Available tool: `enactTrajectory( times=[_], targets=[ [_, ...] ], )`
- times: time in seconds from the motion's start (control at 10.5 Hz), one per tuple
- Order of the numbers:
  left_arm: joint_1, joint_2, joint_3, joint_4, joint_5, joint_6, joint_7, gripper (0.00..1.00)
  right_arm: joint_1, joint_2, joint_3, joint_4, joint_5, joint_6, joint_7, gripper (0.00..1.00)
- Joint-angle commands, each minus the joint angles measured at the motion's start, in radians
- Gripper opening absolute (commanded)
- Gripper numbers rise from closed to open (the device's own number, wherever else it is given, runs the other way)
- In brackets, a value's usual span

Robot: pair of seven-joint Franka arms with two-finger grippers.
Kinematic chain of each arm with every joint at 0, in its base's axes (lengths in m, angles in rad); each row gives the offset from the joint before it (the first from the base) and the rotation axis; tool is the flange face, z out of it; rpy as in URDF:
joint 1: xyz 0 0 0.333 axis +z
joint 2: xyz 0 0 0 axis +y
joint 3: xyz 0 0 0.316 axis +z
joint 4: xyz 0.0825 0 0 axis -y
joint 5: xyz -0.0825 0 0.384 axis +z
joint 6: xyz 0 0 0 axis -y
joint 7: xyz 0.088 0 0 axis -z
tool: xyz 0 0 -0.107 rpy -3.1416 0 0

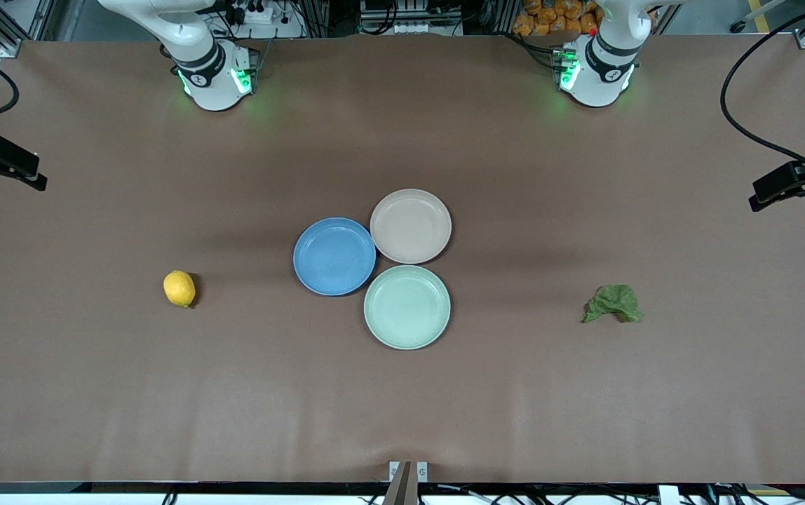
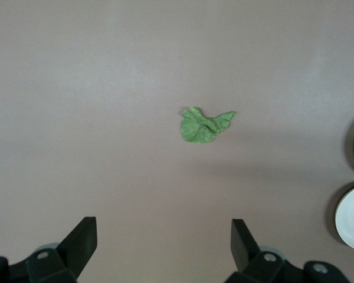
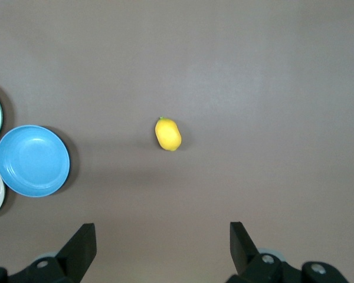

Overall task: Place lemon and lettuce in plates
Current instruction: 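Reach the right gripper to the lemon while the left gripper reaches the lettuce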

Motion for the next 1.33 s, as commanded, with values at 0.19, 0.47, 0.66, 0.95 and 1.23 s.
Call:
enactTrajectory(
  times=[0.19, 0.47, 0.66, 0.95, 1.23],
  targets=[
    [0.008, -0.015, -0.004, -0.01, -0.03, -0.007, 0.019, 1.0, -0.008, -0.015, 0.0, -0.002, 0.014, 0.003, -0.004, 1.0],
    [0.008, -0.011, -0.001, -0.013, -0.032, -0.007, 0.027, 1.0, -0.008, -0.015, 0.0, -0.015, 0.014, 0.006, -0.004, 1.0],
    [0.003, 0.03, -0.01, -0.022, -0.038, 0.002, 0.027, 1.0, -0.008, -0.015, 0.002, -0.107, 0.012, 0.04, -0.008, 1.0],
    [0.005, 0.121, -0.01, -0.032, -0.093, 0.029, 0.028, 1.0, -0.011, 0.012, 0.002, -0.274, 0.0, 0.15, -0.013, 1.0],
    [-0.007, 0.231, -0.01, -0.048, -0.098, 0.098, 0.027, 1.0, -0.018, 0.032, 0.003, -0.553, 0.002, 0.447, -0.013, 1.0]
  ],
)
